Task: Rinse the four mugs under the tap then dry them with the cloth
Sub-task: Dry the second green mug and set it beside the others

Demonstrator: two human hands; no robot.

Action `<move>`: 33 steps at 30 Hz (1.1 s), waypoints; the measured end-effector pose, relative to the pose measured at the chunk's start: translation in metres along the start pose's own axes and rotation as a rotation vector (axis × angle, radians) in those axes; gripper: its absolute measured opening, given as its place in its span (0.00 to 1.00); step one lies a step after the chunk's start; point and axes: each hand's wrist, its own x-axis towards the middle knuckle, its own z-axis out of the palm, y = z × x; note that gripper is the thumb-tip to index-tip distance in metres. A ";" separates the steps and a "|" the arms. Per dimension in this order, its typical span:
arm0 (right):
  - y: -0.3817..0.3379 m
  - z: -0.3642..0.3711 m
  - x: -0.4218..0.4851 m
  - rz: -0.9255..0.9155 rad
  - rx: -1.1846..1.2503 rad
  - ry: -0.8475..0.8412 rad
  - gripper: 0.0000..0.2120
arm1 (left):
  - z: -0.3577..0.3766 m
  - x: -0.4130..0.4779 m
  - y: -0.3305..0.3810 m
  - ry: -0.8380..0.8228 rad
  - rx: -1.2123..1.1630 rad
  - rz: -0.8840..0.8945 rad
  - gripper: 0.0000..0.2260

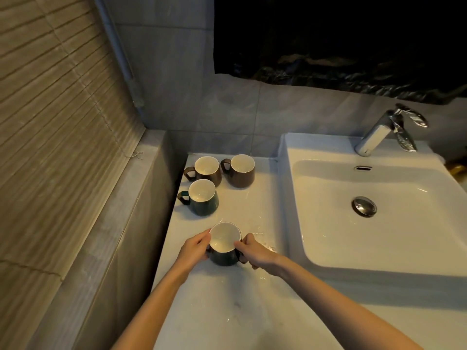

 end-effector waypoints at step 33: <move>0.090 -0.334 -0.211 -1.016 -1.485 1.079 0.21 | 0.298 -0.066 0.226 -0.180 0.012 0.630 0.30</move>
